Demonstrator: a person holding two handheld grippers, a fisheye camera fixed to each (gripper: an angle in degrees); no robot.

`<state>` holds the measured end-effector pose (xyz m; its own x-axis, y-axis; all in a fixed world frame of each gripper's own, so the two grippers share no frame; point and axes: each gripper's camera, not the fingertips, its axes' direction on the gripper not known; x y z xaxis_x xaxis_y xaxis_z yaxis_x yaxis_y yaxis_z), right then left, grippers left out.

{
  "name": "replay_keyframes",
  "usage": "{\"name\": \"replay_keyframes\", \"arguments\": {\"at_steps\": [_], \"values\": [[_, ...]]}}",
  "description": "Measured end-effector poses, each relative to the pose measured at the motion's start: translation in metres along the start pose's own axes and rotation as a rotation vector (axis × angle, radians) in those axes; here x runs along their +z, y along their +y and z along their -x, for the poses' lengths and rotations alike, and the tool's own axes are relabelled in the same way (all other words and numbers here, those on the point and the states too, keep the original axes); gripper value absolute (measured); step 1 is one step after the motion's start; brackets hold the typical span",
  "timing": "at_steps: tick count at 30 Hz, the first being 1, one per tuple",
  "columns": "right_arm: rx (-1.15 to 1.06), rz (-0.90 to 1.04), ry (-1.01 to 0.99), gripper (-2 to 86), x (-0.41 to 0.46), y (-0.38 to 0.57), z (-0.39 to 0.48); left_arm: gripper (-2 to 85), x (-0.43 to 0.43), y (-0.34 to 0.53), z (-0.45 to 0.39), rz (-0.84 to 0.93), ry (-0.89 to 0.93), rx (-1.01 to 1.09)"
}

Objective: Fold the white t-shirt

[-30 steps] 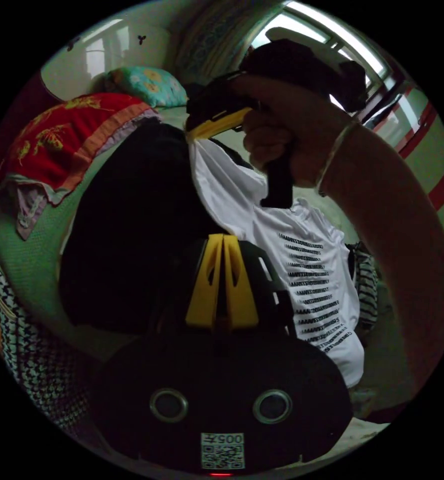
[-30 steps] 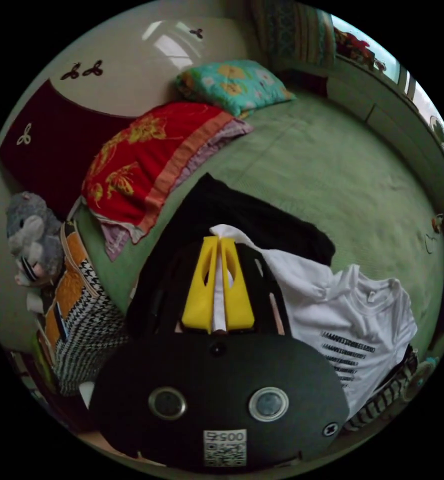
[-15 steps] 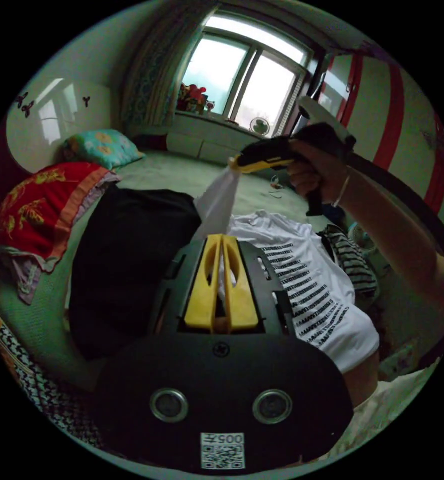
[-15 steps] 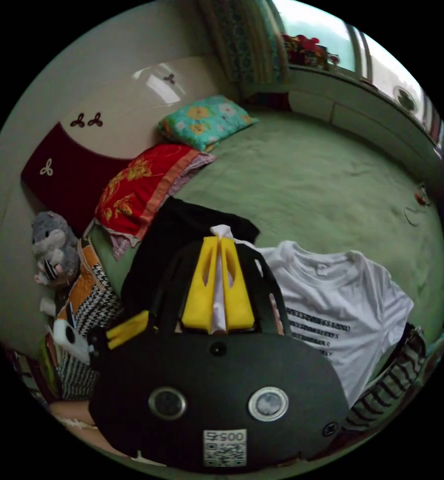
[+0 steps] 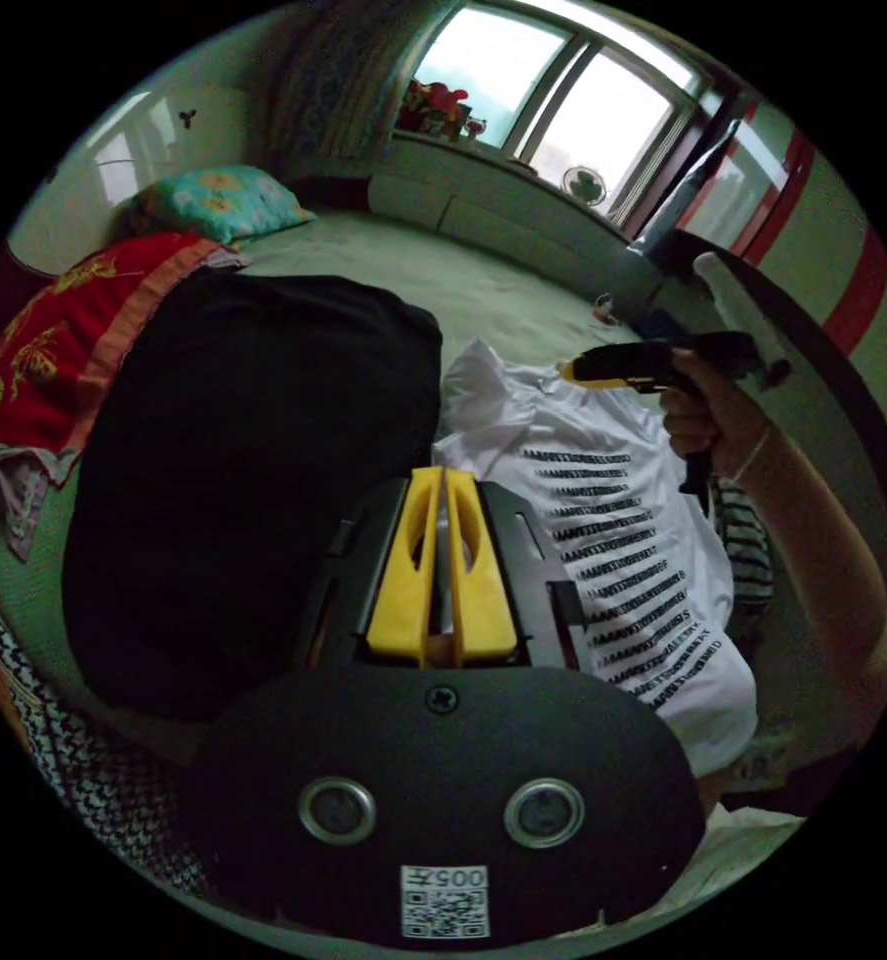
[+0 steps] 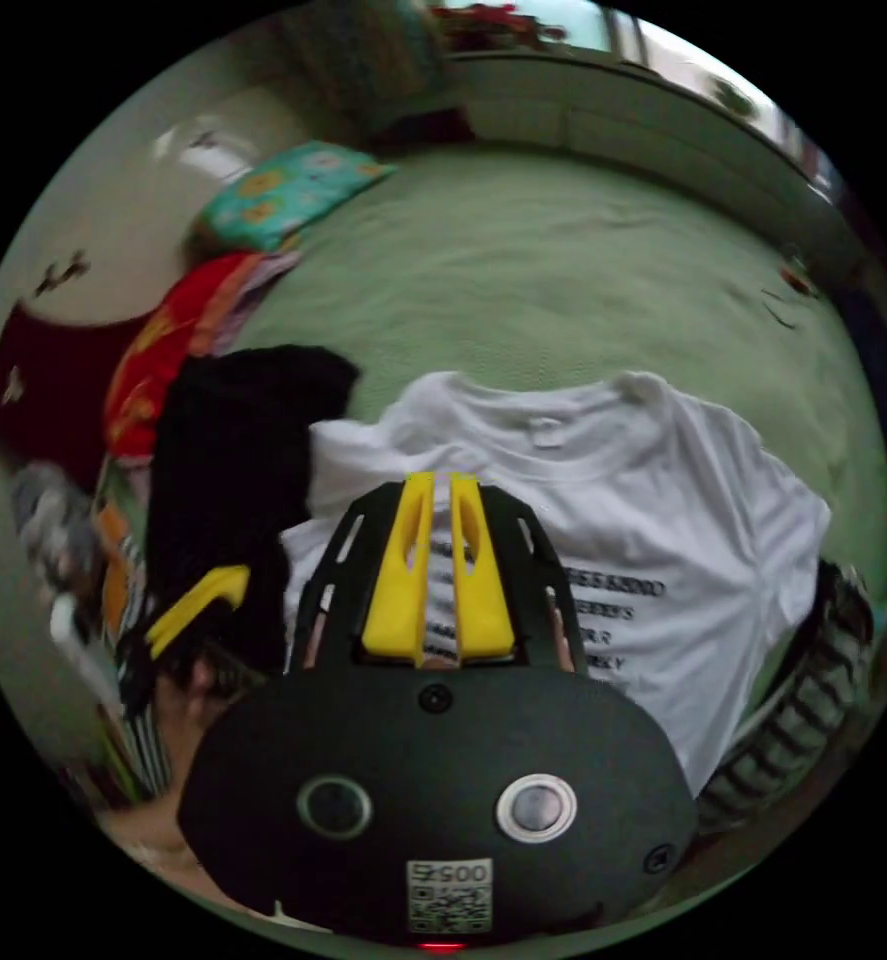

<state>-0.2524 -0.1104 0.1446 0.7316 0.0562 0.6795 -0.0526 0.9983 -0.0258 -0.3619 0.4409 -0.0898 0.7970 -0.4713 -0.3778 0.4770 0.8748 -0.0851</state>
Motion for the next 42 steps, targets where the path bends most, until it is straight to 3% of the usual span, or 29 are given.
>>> {"name": "replay_keyframes", "arguments": {"at_steps": [3,7,13,17,22,25,30,36,42], "values": [[-0.210,0.031,-0.097,9.6,0.010,0.014,0.042,-0.3,0.012,-0.006,0.000,0.009,-0.047,-0.025],[-0.316,0.030,-0.059,10.4,0.035,0.041,0.091,-0.5,0.021,-0.014,0.005,0.000,-0.121,-0.062],[-0.269,-0.022,0.136,7.7,0.079,0.058,0.136,-0.5,0.030,-0.018,0.013,-0.002,-0.116,-0.106],[-0.207,-0.095,0.258,-0.3,0.072,0.065,0.137,-0.6,0.036,-0.023,0.012,0.000,-0.118,-0.100],[-0.141,-0.205,0.165,-1.3,0.021,0.105,0.115,-0.6,0.048,-0.027,0.007,0.013,-0.083,-0.086],[-0.072,-0.164,0.117,-0.2,0.015,0.131,0.090,-0.6,0.057,-0.027,-0.001,0.032,-0.053,-0.062],[-0.036,0.095,0.155,5.5,0.043,0.150,0.060,-0.4,0.073,-0.026,-0.018,0.080,-0.021,-0.016],[-0.143,-0.086,0.140,9.1,-0.011,0.120,0.085,2.1,0.093,-0.028,-0.046,0.129,0.004,0.049],[-0.308,-0.093,0.169,10.7,-0.018,0.062,0.137,7.6,0.121,-0.031,-0.077,0.209,0.095,0.079]]}}
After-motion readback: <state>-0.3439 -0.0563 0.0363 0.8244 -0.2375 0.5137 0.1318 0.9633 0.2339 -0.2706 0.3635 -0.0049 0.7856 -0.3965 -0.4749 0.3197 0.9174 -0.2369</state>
